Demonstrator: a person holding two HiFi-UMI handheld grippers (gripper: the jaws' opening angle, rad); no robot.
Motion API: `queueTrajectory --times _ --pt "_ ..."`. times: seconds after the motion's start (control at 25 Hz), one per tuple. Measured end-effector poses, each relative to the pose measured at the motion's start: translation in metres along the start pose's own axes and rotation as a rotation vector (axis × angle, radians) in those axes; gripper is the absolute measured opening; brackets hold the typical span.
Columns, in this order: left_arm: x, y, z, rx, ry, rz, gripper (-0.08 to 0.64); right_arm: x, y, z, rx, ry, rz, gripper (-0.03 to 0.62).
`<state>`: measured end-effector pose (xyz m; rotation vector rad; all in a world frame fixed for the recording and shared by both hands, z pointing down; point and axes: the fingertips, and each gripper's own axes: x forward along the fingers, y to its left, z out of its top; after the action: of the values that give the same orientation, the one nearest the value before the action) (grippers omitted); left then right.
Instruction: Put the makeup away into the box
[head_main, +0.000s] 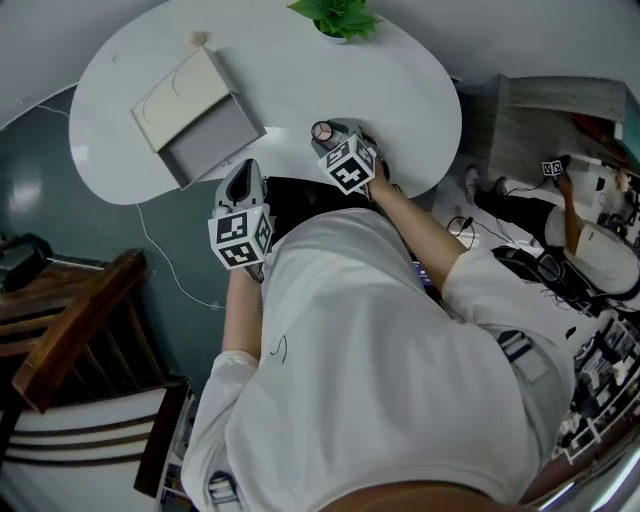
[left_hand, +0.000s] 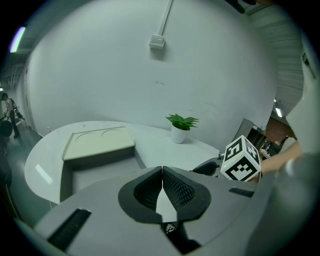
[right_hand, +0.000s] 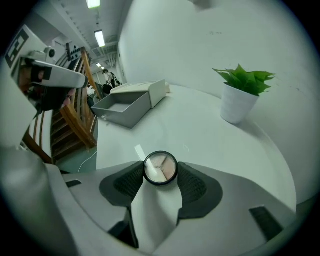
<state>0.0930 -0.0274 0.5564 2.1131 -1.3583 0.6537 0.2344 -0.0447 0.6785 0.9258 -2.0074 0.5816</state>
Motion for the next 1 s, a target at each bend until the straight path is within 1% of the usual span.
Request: queueTrajectory --times 0.16,0.28,0.52,0.64,0.76,0.88,1.0 --pt "0.016 -0.003 0.015 0.050 -0.004 -0.078 0.020 -0.017 -0.007 0.015 0.106 -0.071 -0.033 0.210" --pt "0.027 -0.009 0.028 0.078 -0.016 -0.128 0.020 -0.033 -0.012 0.030 0.178 -0.142 -0.048 0.212" --pt "0.040 -0.024 0.061 0.130 -0.059 -0.210 0.020 -0.075 -0.023 0.065 0.276 -0.267 -0.096 0.212" --pt "0.039 -0.028 0.075 0.155 -0.085 -0.227 0.020 -0.097 -0.025 0.086 0.290 -0.332 -0.108 0.212" --pt "0.032 -0.029 0.089 0.168 -0.114 -0.230 0.020 -0.117 -0.024 0.107 0.282 -0.394 -0.113 0.212" --pt "0.021 -0.022 0.100 0.163 -0.149 -0.205 0.020 -0.128 -0.021 0.129 0.248 -0.434 -0.098 0.212" --pt "0.011 -0.007 0.103 0.157 -0.170 -0.157 0.020 -0.131 -0.014 0.148 0.190 -0.451 -0.077 0.212"
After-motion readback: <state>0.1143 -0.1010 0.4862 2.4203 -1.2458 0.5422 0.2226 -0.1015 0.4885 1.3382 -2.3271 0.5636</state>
